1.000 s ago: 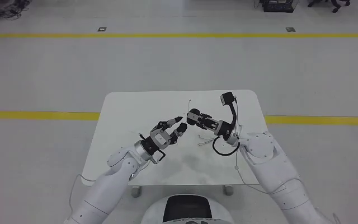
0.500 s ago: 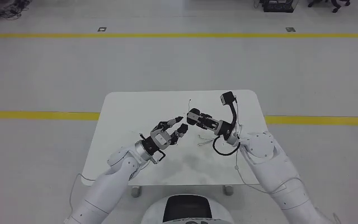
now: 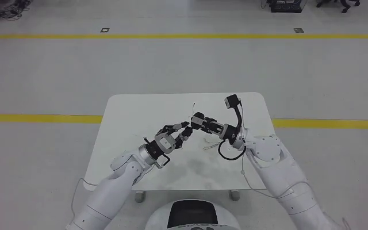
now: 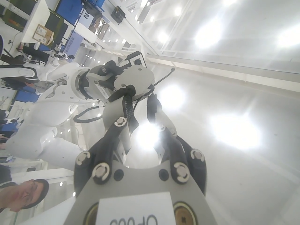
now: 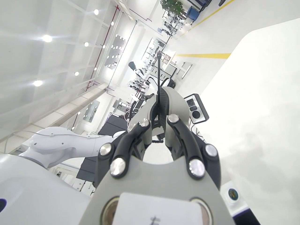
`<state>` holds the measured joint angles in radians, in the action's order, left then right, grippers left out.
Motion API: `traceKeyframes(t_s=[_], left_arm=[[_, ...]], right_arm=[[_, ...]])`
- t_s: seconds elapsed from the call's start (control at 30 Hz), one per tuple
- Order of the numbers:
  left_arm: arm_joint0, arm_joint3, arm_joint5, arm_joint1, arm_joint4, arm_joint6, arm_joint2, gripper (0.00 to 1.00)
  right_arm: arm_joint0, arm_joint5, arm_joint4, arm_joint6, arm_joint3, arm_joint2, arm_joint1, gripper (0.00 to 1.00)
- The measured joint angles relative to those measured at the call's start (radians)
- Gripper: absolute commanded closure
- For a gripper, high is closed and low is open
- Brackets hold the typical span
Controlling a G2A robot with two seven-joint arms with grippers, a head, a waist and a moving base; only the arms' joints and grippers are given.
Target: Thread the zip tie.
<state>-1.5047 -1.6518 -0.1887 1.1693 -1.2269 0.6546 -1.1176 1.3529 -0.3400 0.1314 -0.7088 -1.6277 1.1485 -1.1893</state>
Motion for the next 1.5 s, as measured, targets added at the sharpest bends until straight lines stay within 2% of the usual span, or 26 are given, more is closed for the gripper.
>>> traceKeyframes(t_s=[0.23, 0.3, 0.5, 0.53, 0.57, 0.6, 0.63, 0.8, 1.0, 1.17, 1.3, 1.43, 1.5], left_arm=[[-0.003, -0.001, 0.005, -0.001, 0.003, -0.002, -0.001, 0.96], [-0.003, -0.001, 0.004, -0.001, 0.003, -0.002, -0.001, 1.00], [-0.003, -0.001, 0.005, -0.002, 0.005, -0.001, -0.002, 1.00], [-0.003, 0.000, 0.007, -0.002, 0.007, -0.003, -0.002, 1.00], [-0.004, 0.000, 0.008, -0.003, 0.009, -0.004, -0.003, 1.00], [-0.004, 0.000, 0.009, -0.003, 0.009, -0.005, -0.003, 1.00], [-0.004, 0.000, 0.009, -0.003, 0.010, -0.006, -0.003, 1.00], [-0.004, 0.001, 0.016, -0.004, 0.020, -0.005, -0.005, 1.00], [-0.002, 0.006, 0.054, -0.008, 0.081, -0.008, -0.016, 1.00], [0.005, 0.023, 0.092, -0.014, 0.157, 0.006, -0.033, 1.00], [0.025, 0.060, 0.092, -0.019, 0.202, 0.021, -0.047, 1.00], [0.043, 0.073, 0.091, -0.023, 0.211, 0.068, -0.058, 1.00], [0.045, 0.073, 0.096, -0.023, 0.219, 0.067, -0.060, 1.00]], right_arm=[[-0.003, 0.000, 0.003, -0.002, 0.003, -0.003, 0.001, 1.00], [-0.004, 0.000, 0.004, -0.003, 0.003, -0.003, 0.001, 1.00], [-0.006, 0.000, 0.005, 0.000, 0.004, -0.005, 0.002, 1.00], [-0.006, 0.000, 0.006, 0.001, 0.004, -0.005, 0.002, 0.73], [-0.006, 0.000, 0.006, 0.002, 0.004, -0.006, 0.002, 0.59], [-0.006, 0.000, 0.007, 0.002, 0.004, -0.006, 0.002, 0.27], [-0.006, 0.000, 0.008, 0.002, 0.005, -0.006, 0.002, 0.00], [-0.006, 0.000, 0.012, 0.004, 0.005, -0.003, 0.003, 0.00], [0.004, 0.000, 0.025, -0.009, -0.004, 0.025, 0.009, 0.00], [0.010, 0.034, 0.127, -0.116, 0.004, 0.059, 0.020, 0.00], [0.001, 0.079, 0.191, -0.215, 0.031, 0.090, 0.030, 0.00], [0.003, 0.081, 0.203, -0.232, 0.033, 0.096, 0.032, 0.00], [0.003, 0.081, 0.202, -0.231, 0.033, 0.096, 0.032, 0.00]])
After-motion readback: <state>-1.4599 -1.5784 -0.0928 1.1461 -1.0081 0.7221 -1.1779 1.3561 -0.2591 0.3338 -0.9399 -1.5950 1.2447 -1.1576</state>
